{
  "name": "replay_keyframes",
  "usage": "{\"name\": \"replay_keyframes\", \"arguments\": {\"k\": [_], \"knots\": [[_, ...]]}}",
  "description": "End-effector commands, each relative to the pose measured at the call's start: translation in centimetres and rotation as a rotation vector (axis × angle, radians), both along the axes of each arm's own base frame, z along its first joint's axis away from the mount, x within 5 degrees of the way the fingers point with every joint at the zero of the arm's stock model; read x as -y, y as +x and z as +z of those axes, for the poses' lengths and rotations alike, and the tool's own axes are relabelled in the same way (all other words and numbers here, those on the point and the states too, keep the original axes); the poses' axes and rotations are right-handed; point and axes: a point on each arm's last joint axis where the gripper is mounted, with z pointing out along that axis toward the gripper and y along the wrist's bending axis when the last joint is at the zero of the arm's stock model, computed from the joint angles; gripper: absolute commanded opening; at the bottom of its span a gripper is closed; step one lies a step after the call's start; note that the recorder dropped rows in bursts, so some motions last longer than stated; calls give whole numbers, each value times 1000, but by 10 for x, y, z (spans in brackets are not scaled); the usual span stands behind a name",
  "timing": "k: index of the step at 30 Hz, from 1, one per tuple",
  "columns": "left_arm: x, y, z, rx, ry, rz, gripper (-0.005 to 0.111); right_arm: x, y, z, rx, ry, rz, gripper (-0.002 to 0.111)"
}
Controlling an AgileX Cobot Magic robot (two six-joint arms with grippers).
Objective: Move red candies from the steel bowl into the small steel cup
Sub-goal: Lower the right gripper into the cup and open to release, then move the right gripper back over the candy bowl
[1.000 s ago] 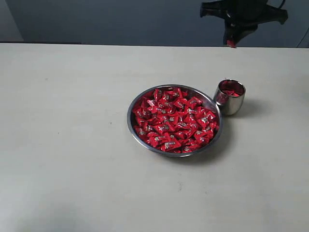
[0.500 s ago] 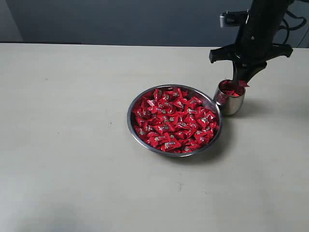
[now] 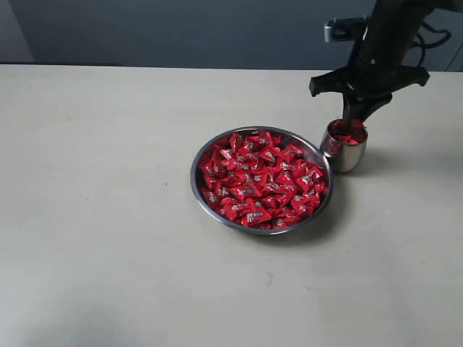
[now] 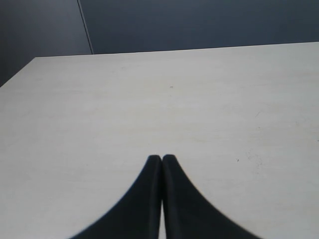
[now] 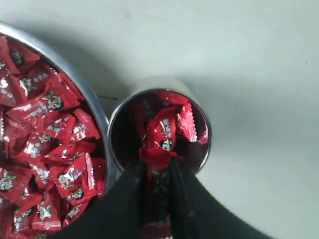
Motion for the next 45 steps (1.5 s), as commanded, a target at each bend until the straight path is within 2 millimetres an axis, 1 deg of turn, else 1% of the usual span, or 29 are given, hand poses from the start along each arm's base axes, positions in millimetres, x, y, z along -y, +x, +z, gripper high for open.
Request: {"name": "replay_keyframes", "arguments": {"k": [1,3,12,14,15,16,18,19,21,26,30,36,38,40,45], "knots": [[0,0,0,10,3,-6,0,1,6,-21,-21,-17,5,-1],[0,0,0,10,3,-6,0,1,8,-25,-17,-16,5,-1],[0,0,0,10,3,-6,0,0,10,-25,4,-10,6,0],[0,0,0,10,3,-6,0,0,11,-25,11,-16,9,5],[0,0,0,10,3,-6,0,1,11,-25,12,-18,10,13],[0,0,0,10,3,-6,0,0,11,-25,14,-17,10,17],[0,0,0,10,3,-6,0,1,12,-25,21,-21,13,31],[0,0,0,10,3,-6,0,1,12,-25,23,-21,13,35],[0,0,0,10,3,-6,0,1,12,-25,26,-24,14,38],[0,0,0,10,3,-6,0,1,12,-24,28,-28,16,38],[0,0,0,10,3,-6,0,2,8,-12,32,-19,12,38],[0,0,0,10,3,-6,0,-3,-3,26,79,115,-22,38],[0,0,0,10,3,-6,0,-7,-7,36,85,172,-3,38],[0,0,0,10,3,-6,0,-12,-11,41,62,238,21,38],[0,0,0,10,3,-6,0,-28,-17,43,6,402,109,38]]}}
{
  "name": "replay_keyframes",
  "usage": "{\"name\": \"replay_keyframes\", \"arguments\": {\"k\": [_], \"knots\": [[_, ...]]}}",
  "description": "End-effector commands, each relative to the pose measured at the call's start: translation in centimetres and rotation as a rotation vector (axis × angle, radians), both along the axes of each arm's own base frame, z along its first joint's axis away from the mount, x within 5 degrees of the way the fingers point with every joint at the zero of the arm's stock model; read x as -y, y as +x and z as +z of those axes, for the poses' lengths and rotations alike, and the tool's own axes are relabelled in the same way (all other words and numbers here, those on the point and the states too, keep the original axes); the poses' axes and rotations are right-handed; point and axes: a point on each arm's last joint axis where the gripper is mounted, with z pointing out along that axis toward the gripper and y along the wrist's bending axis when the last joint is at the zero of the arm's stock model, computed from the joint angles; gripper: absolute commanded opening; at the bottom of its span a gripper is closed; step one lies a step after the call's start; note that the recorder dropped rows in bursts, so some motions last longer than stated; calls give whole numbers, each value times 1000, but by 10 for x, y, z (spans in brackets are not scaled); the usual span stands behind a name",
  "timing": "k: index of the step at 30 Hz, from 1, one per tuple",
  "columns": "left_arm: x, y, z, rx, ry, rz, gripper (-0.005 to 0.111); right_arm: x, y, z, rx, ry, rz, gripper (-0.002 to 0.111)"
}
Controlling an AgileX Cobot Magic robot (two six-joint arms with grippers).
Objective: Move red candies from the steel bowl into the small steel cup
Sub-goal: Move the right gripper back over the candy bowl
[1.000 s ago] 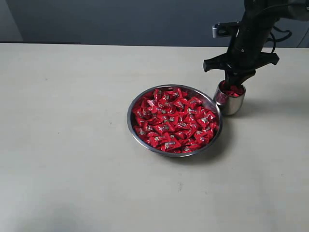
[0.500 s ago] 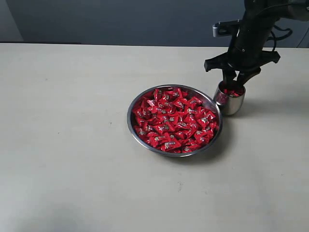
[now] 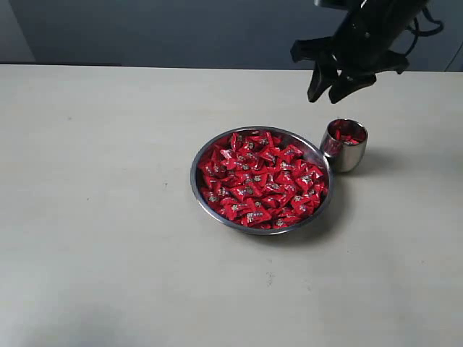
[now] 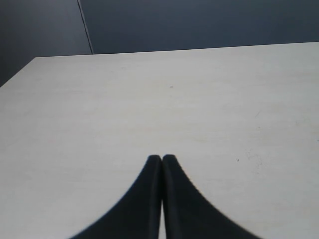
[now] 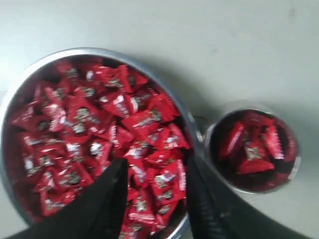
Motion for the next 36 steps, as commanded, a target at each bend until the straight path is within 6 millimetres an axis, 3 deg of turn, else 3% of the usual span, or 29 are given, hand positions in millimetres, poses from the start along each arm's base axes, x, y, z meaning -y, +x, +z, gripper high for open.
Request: {"name": "replay_keyframes", "arguments": {"k": [1,7,10,30,36], "knots": [[0,0,0,10,3,-6,0,-10,-4,3,-20,115,92,38],[0,0,0,10,3,-6,0,-14,6,-32,-93,105,80,37],[0,0,0,10,3,-6,0,-16,7,-53,-205,101,-10,35],[0,0,0,10,3,-6,0,-39,0,-39,-377,402,-98,35],[0,0,0,10,3,-6,0,-34,2,-44,-418,317,-270,35]]}}
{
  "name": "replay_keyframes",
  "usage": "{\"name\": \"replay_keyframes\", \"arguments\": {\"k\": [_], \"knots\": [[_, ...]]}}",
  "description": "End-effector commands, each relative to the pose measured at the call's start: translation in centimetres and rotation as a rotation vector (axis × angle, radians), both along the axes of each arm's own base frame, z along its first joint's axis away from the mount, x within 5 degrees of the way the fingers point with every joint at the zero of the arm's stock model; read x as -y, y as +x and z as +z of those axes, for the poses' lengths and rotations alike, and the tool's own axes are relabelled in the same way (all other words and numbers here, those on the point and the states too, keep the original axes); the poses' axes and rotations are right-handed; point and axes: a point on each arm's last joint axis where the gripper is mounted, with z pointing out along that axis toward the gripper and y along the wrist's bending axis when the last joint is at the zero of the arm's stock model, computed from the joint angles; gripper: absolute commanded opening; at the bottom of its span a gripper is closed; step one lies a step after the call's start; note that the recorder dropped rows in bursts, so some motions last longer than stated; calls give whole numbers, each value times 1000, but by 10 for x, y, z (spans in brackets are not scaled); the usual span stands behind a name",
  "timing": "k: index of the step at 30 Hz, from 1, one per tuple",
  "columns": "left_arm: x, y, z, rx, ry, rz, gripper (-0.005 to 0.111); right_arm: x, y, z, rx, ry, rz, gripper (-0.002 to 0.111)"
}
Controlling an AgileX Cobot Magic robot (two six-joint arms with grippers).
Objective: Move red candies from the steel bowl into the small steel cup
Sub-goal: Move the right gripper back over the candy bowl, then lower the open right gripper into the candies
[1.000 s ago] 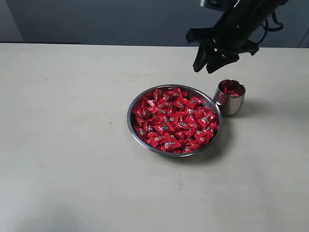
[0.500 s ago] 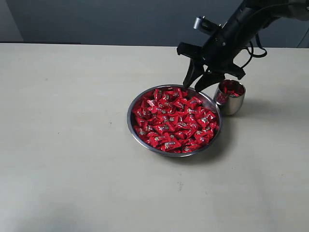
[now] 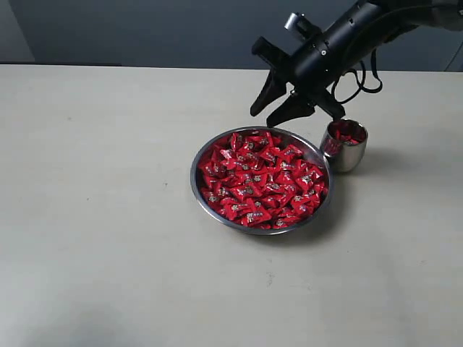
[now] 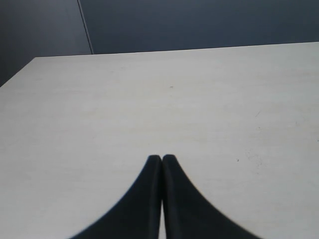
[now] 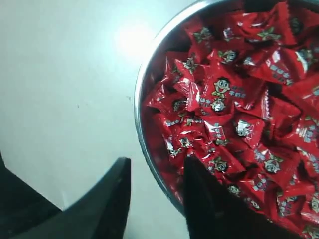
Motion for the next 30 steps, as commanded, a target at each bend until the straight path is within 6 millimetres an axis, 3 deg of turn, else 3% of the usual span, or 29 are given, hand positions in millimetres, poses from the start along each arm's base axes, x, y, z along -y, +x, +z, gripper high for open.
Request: {"name": "replay_keyframes", "arguments": {"k": [1,4,7,12,17,30], "knots": [[0,0,0,10,3,-6,0,7,1,-4,-54,-135,-121,35],[0,0,0,10,3,-6,0,6,-3,-10,-64,-278,-175,35],[0,0,0,10,3,-6,0,-9,-8,-6,-24,-395,-225,35],[0,0,0,10,3,-6,0,-26,-10,20,100,-604,-354,35],[0,0,0,10,3,-6,0,-38,6,38,170,-560,-417,35],[0,0,0,10,3,-6,0,-44,18,-11,72,-631,-487,35]]}}
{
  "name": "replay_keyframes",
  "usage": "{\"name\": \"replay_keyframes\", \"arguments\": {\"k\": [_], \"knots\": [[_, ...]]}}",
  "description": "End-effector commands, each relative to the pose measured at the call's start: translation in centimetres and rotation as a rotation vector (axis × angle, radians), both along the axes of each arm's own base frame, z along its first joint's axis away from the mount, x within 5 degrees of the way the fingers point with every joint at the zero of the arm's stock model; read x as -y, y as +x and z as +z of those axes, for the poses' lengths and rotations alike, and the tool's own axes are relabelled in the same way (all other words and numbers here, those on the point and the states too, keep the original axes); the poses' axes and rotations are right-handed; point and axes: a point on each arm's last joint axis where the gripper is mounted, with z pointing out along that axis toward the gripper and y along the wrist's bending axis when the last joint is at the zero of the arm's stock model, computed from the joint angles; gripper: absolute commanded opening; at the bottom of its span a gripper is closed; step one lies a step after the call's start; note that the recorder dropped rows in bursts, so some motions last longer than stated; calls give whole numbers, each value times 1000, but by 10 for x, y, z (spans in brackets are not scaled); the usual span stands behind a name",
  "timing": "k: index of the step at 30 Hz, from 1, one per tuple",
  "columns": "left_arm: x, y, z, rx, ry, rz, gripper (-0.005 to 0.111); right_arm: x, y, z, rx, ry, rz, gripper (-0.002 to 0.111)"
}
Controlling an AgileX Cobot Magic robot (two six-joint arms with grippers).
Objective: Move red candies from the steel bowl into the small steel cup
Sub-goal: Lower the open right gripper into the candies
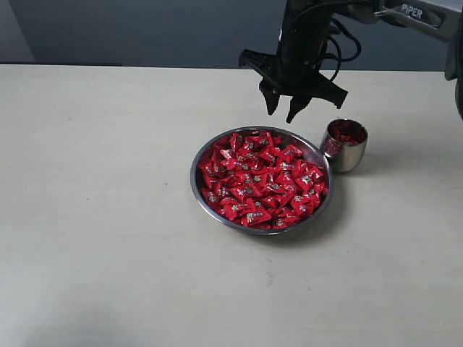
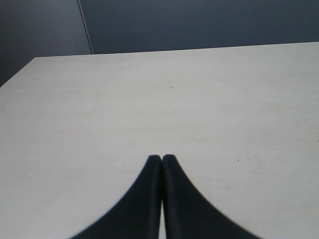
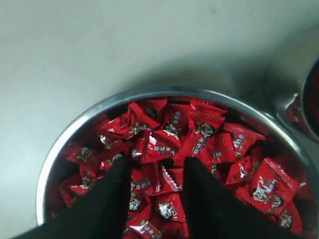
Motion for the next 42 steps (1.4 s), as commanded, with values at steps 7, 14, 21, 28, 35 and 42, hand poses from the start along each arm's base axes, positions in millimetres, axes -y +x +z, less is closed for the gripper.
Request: {"name": "replay_keyframes", "arguments": {"k": [7,14,21,28,35,42], "knots": [[0,0,0,10,3,-6,0,1,5,-26,-31,-57,-79,35],[0,0,0,10,3,-6,0,-3,5,-48,-92,-51,-98,35],[0,0,0,10,3,-6,0,-3,6,-49,-93,-52,-120,35],[0,0,0,10,3,-6,0,-4,5,-49,-101,-40,-128,35],[0,0,0,10,3,-6,0,13,-8,-57,-126,-128,-175,35],[0,0,0,10,3,-6,0,15,-9,-46,-101,-128,-150,35]]}}
